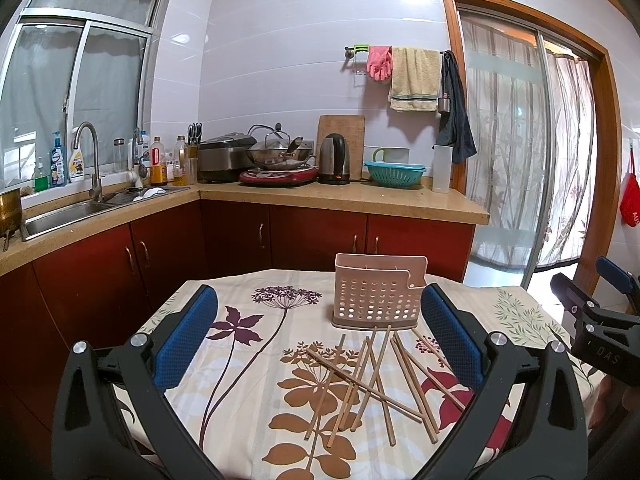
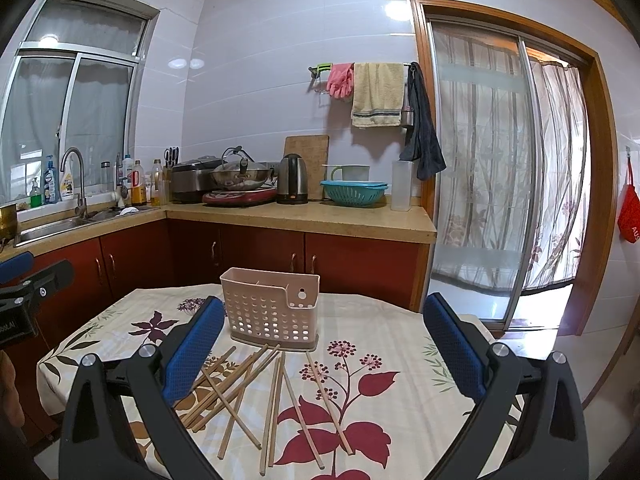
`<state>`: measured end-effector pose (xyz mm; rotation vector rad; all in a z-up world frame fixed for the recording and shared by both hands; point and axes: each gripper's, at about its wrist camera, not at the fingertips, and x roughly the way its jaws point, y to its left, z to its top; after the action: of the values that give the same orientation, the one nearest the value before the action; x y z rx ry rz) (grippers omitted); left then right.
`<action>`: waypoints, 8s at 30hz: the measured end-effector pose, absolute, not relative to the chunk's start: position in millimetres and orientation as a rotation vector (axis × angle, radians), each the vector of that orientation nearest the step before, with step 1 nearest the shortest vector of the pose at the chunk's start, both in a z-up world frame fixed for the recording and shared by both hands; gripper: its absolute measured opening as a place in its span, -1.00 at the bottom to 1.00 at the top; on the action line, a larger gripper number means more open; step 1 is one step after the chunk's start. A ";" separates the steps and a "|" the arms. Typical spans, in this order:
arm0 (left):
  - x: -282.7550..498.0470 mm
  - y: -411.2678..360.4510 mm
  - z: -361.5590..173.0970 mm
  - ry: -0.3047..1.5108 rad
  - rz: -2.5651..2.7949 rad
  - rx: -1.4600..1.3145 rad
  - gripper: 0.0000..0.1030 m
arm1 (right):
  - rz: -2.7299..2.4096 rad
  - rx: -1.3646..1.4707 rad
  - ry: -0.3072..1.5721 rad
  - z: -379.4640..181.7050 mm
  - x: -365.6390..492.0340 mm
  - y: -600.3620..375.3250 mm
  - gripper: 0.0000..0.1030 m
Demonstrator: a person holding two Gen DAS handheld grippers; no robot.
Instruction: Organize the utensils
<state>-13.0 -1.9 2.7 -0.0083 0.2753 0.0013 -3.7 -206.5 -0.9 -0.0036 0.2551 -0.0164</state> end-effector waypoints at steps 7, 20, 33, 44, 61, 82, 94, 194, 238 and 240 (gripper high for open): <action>-12.8 -1.8 2.3 0.275 0.001 -0.007 0.93 | -0.017 -0.007 0.255 -2.1 -2.6 -204.9 0.89; -12.6 -2.0 2.7 0.275 0.001 -0.007 0.93 | -0.016 -0.005 0.253 -2.0 -3.1 -205.2 0.89; -12.5 -2.7 1.5 0.275 0.001 -0.011 0.93 | -0.017 -0.006 0.251 -2.7 -2.5 -204.7 0.89; -12.9 -2.6 2.2 0.274 0.002 -0.010 0.93 | -0.018 -0.008 0.249 -1.7 -2.9 -204.1 0.89; 22.9 19.1 -45.2 0.396 0.042 -0.007 0.92 | 0.185 -0.046 0.334 -77.1 38.4 -179.6 0.88; 66.8 53.5 -143.0 0.580 0.120 -0.030 0.92 | 0.413 -0.088 0.649 -204.0 91.1 -144.1 -0.38; 78.5 51.1 -160.9 0.629 0.109 -0.035 0.92 | 0.459 -0.089 0.689 -215.0 95.9 -142.5 -0.77; 63.1 10.1 -220.5 0.618 -0.066 0.139 -0.87 | 0.369 -0.057 0.438 -172.2 35.7 -182.8 -0.87; 46.2 27.0 -105.6 0.455 -0.048 0.070 -0.87 | 0.325 0.027 0.316 -100.2 35.2 -201.4 -0.87; 49.5 28.3 -99.7 0.464 -0.056 0.064 -0.87 | 0.322 0.027 0.313 -97.6 37.5 -200.6 -0.87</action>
<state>49.5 28.3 -99.7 0.0635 0.4636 -0.0561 37.5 -200.6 -97.6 0.0269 0.3129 0.3217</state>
